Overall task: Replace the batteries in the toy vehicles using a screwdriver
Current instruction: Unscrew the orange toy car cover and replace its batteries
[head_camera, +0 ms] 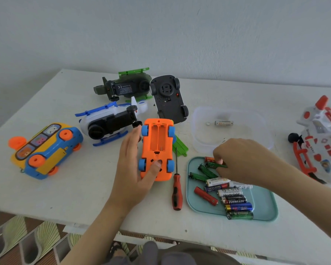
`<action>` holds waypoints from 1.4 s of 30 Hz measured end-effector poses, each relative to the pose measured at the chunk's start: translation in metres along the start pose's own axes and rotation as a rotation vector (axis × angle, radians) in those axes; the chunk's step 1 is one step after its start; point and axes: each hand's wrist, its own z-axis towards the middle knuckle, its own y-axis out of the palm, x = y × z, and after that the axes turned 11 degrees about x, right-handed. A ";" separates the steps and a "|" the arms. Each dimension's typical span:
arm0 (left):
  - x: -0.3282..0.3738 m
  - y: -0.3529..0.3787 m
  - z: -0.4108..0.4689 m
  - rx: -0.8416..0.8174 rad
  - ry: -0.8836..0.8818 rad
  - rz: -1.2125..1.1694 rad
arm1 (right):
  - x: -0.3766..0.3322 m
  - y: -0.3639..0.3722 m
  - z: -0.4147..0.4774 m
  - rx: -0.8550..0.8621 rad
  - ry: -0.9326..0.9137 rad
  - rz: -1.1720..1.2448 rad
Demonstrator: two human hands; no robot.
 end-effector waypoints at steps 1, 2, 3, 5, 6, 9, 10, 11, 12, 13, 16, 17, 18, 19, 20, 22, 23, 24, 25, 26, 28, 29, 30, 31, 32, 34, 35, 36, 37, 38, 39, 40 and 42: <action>0.000 0.000 0.000 -0.002 -0.001 -0.005 | 0.003 -0.002 -0.001 0.014 0.006 0.048; 0.000 0.000 0.000 -0.004 -0.003 -0.009 | 0.006 -0.005 -0.001 0.029 0.010 0.101; -0.001 0.000 0.000 -0.007 -0.006 -0.012 | 0.008 -0.009 -0.001 0.042 0.009 0.154; 0.000 0.001 0.001 -0.017 -0.017 -0.030 | 0.012 -0.015 0.000 0.061 0.003 0.270; 0.001 0.001 0.001 -0.028 -0.027 -0.053 | 0.011 -0.019 0.000 0.078 0.004 0.352; 0.005 -0.002 0.001 -0.076 -0.058 -0.154 | 0.005 -0.026 0.004 0.163 0.027 0.656; 0.007 -0.004 0.001 -0.091 -0.064 -0.172 | 0.002 -0.027 0.006 0.182 0.036 0.761; 0.008 -0.005 0.000 -0.107 -0.070 -0.188 | -0.001 -0.028 0.009 0.204 0.038 0.841; 0.008 -0.006 -0.001 -0.125 -0.072 -0.206 | -0.005 -0.028 0.012 0.233 0.031 0.893; 0.007 -0.006 -0.002 -0.141 -0.066 -0.221 | -0.009 -0.028 0.015 0.264 0.023 0.930; 0.005 -0.005 -0.002 -0.165 -0.028 -0.231 | -0.022 -0.026 0.026 0.335 0.016 1.035; 0.004 -0.004 -0.002 -0.170 -0.019 -0.236 | -0.026 -0.026 0.030 0.355 0.014 1.062; 0.004 -0.005 -0.002 -0.174 -0.016 -0.243 | -0.030 -0.024 0.034 0.373 0.008 1.075; 0.004 -0.005 -0.002 -0.177 -0.016 -0.251 | -0.034 -0.023 0.037 0.386 0.000 1.078; 0.005 -0.006 -0.002 -0.180 -0.018 -0.256 | -0.038 -0.020 0.040 0.396 -0.002 1.074; 0.005 -0.007 -0.002 -0.183 -0.019 -0.265 | -0.045 -0.015 0.047 0.433 0.014 1.044; 0.006 -0.007 -0.002 -0.184 -0.023 -0.269 | -0.048 -0.012 0.049 0.467 0.024 1.005; 0.007 -0.007 -0.002 -0.187 -0.031 -0.273 | -0.051 -0.009 0.052 0.502 0.031 0.958; 0.008 -0.007 -0.002 -0.188 -0.040 -0.277 | -0.053 -0.006 0.053 0.532 0.037 0.913; 0.008 -0.007 -0.002 -0.191 -0.049 -0.280 | -0.054 -0.004 0.054 0.557 0.040 0.877; 0.008 -0.007 -0.002 -0.194 -0.063 -0.280 | -0.055 -0.001 0.055 0.599 0.039 0.842; 0.007 -0.007 -0.002 -0.195 -0.064 -0.276 | -0.055 -0.001 0.055 0.613 0.037 0.839; 0.006 -0.007 -0.002 -0.197 -0.062 -0.270 | -0.054 0.000 0.055 0.624 0.031 0.836; 0.006 -0.006 -0.002 -0.199 -0.059 -0.268 | -0.054 0.000 0.055 0.631 0.025 0.831; 0.005 -0.006 -0.002 -0.202 -0.057 -0.269 | -0.053 0.001 0.056 0.635 0.021 0.828; 0.005 -0.006 -0.002 -0.205 -0.047 -0.270 | -0.052 0.001 0.056 0.637 0.021 0.835; 0.004 -0.006 -0.002 -0.207 -0.043 -0.268 | -0.053 0.002 0.056 0.636 0.030 0.842; 0.004 -0.006 -0.002 -0.209 -0.043 -0.267 | -0.053 0.002 0.056 0.634 0.046 0.862; 0.004 -0.005 -0.001 -0.210 -0.045 -0.266 | -0.053 0.003 0.056 0.632 0.074 0.903; 0.004 -0.005 -0.001 -0.212 -0.049 -0.263 | -0.053 0.003 0.057 0.629 0.113 0.967; 0.003 -0.005 -0.001 -0.214 -0.050 -0.260 | -0.053 0.002 0.057 0.615 0.163 1.048; 0.003 -0.005 0.000 -0.214 -0.049 -0.255 | -0.053 0.000 0.058 0.590 0.215 1.151; 0.003 -0.005 0.000 -0.218 -0.046 -0.248 | -0.052 -0.007 0.060 0.507 0.291 1.440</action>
